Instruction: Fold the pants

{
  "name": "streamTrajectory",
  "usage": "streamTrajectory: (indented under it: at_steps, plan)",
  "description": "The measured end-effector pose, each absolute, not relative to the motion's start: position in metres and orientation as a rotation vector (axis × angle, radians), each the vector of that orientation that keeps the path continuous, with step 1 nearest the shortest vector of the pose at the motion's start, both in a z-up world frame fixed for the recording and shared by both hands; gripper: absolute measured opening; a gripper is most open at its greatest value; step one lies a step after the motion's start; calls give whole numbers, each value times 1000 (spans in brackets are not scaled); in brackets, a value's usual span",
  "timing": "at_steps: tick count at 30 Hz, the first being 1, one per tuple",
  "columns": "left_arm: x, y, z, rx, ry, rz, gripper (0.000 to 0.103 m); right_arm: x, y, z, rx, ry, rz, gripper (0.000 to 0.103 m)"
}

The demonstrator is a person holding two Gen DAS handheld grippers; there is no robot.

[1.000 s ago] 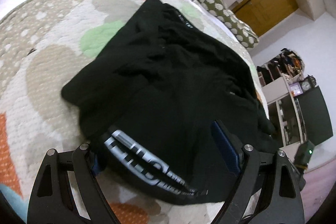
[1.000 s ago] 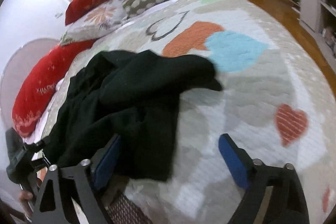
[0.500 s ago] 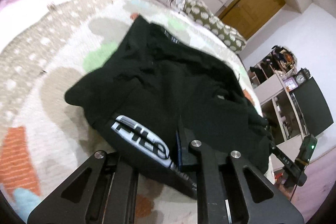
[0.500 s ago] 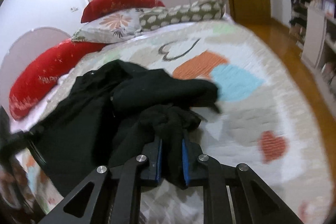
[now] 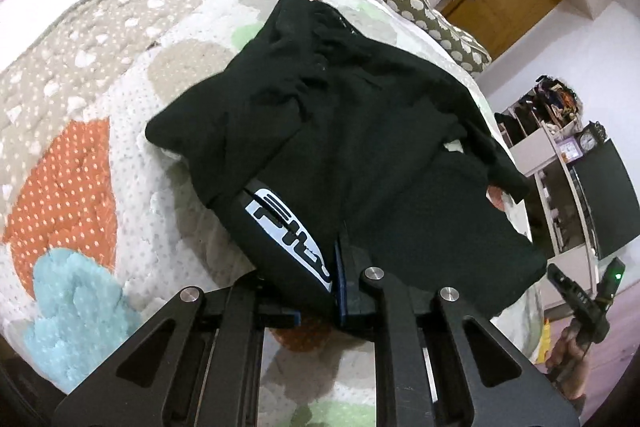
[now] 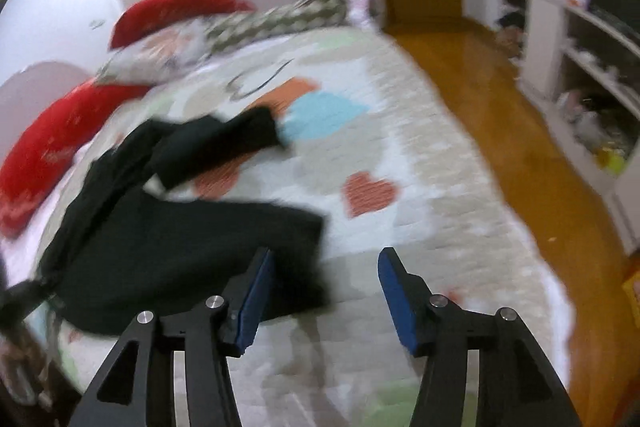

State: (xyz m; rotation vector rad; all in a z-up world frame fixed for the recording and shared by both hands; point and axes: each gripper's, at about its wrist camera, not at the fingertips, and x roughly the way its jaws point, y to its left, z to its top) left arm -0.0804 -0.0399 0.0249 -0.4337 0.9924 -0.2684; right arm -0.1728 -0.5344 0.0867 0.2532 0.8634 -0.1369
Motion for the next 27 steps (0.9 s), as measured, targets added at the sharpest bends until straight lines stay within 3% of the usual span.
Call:
streamTrajectory:
  at_steps: [6, 10, 12, 16, 21, 24, 27]
  plan:
    - [-83, -48, 24, -393, 987, -243, 11, -140, -543, 60, 416, 887, -36, 53]
    - [-85, -44, 26, -392, 992, -246, 11, -118, -528, 49, 406, 879, 48, 21]
    - [-87, -45, 27, -382, 988, -246, 11, -110, -515, 56, 302, 884, 47, 13]
    - [-86, -48, 24, -377, 994, -254, 11, -103, -504, 71, 113, 866, -37, 13]
    - [-87, -56, 20, -340, 993, -242, 11, -95, -498, 44, 32, 948, -94, 13]
    - [-87, -56, 20, -334, 991, -241, 11, -105, -500, 51, 22, 942, -146, 34]
    - [-88, -56, 20, -332, 986, -233, 11, -113, -500, 62, -9, 921, -164, 36]
